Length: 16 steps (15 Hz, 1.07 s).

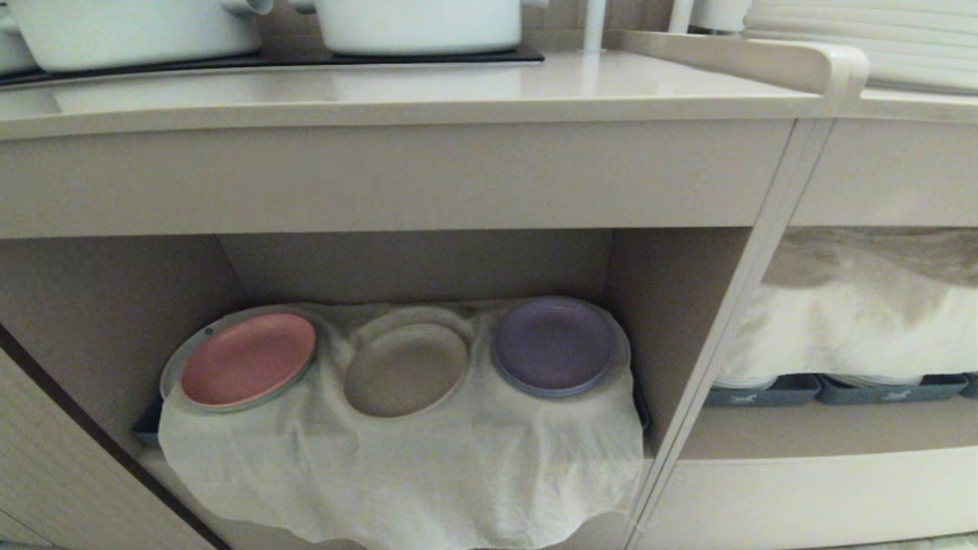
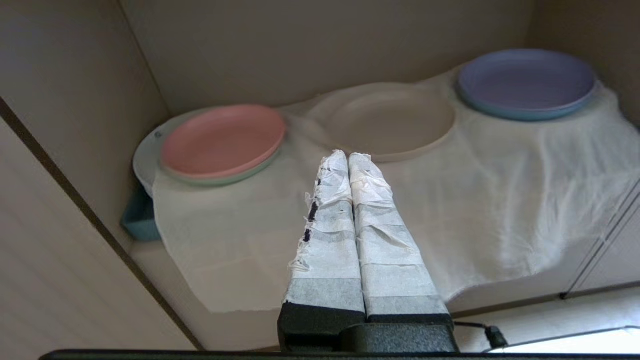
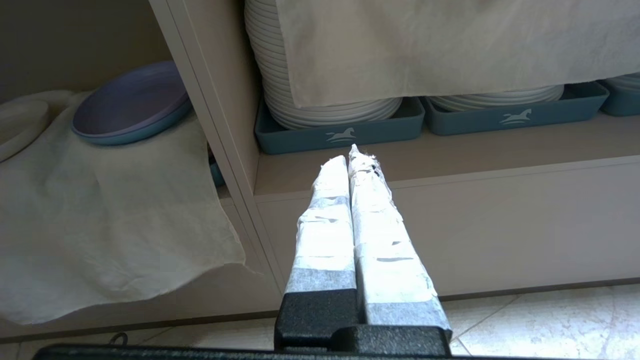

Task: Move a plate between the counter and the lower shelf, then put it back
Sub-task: Pick up the plate in the cupboard

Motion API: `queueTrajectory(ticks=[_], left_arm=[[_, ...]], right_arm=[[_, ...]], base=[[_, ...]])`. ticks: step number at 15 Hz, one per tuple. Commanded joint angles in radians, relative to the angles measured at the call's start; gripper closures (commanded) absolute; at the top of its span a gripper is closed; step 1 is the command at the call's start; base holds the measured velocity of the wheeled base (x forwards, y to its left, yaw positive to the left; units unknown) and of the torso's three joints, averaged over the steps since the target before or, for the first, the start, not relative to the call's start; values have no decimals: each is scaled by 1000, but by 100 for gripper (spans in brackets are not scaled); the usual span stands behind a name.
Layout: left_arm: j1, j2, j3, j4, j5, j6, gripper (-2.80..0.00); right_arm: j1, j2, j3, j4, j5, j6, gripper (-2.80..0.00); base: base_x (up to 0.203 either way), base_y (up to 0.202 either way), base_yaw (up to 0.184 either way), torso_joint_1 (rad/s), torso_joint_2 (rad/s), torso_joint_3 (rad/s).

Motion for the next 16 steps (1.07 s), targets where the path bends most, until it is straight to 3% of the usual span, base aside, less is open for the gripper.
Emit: queueTrajectory(ticks=[1, 4, 9, 16], left_arm=[[1, 7, -22, 14, -2, 0, 0], [0, 45, -64, 49, -3, 0, 0], [0, 265, -138, 50, -9, -4, 0], [1, 669, -235, 46, -50, -102, 0]], right_arm=[[0, 0, 0, 0, 0, 0, 0], [0, 0, 0, 0, 0, 0, 0], [0, 0, 0, 0, 0, 0, 0], [0, 0, 0, 0, 0, 0, 0]], base=[[0, 0, 0, 0, 0, 0], [0, 0, 0, 0, 0, 0], [0, 0, 0, 0, 0, 0], [0, 0, 0, 0, 0, 0]])
